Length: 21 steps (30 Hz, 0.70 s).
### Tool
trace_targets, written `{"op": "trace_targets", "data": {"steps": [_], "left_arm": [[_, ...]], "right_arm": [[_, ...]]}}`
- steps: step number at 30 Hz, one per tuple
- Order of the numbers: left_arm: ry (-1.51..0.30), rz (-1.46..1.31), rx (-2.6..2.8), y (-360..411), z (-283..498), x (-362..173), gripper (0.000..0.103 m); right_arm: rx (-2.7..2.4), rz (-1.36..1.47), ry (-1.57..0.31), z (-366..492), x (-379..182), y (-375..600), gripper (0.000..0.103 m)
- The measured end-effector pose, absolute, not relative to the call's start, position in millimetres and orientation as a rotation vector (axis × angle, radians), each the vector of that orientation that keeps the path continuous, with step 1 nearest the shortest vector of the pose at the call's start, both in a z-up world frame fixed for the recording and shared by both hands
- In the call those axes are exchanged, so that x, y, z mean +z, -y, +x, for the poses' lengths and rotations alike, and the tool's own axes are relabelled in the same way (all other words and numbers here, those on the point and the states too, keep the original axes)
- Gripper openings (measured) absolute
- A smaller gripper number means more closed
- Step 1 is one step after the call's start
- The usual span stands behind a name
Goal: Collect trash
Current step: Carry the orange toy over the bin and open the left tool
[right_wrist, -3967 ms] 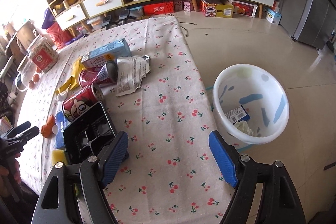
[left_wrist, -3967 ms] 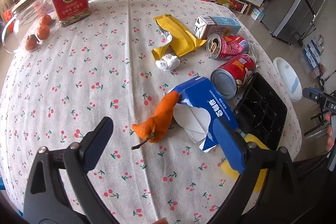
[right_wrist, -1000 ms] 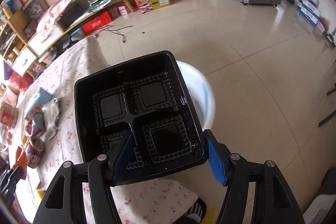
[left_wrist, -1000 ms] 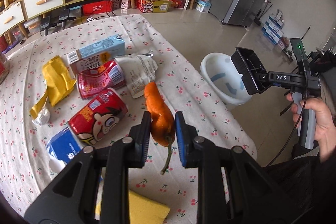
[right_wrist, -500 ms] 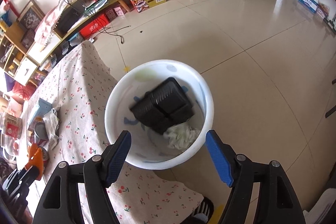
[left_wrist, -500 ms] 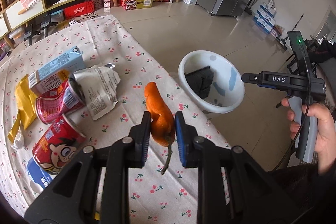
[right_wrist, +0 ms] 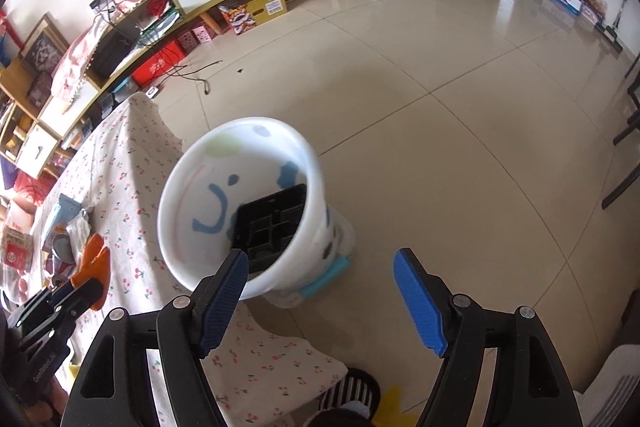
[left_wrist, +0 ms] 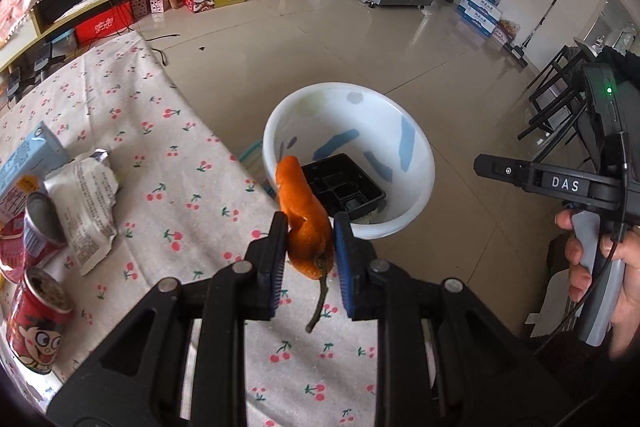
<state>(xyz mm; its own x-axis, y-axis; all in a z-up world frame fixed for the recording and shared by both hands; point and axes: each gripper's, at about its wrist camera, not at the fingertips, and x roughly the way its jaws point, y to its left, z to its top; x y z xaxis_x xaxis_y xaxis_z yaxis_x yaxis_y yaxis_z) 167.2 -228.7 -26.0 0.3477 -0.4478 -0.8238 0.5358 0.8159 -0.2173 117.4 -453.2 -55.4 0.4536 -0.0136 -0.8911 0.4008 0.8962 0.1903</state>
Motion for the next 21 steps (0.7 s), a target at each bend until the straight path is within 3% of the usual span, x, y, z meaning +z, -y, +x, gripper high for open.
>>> {"op": "trace_targets", "data": {"steps": [12, 13, 15, 17, 21], "left_arm": [[-1.009, 0.130, -0.663, 261, 179, -34, 0.028], [-1.012, 0.123, -0.663, 261, 181, -35, 0.031], [-1.022, 0.113, -0.644, 259, 184, -36, 0.052], [-1.008, 0.103, -0.621, 254, 183, -33, 0.062], [-0.997, 0.116, -0.599, 246, 179, -27, 0.071]], "right_arm": [[-0.281, 0.430, -1.069, 108, -57, 472, 0.079], [-0.280, 0.431, -1.069, 108, -57, 472, 0.079], [-0.280, 0.432, -1.068, 108, -57, 472, 0.079], [-0.280, 0.430, -1.065, 109, -56, 471, 0.079], [-0.276, 0.415, -1.060, 109, -53, 467, 0.080]]}}
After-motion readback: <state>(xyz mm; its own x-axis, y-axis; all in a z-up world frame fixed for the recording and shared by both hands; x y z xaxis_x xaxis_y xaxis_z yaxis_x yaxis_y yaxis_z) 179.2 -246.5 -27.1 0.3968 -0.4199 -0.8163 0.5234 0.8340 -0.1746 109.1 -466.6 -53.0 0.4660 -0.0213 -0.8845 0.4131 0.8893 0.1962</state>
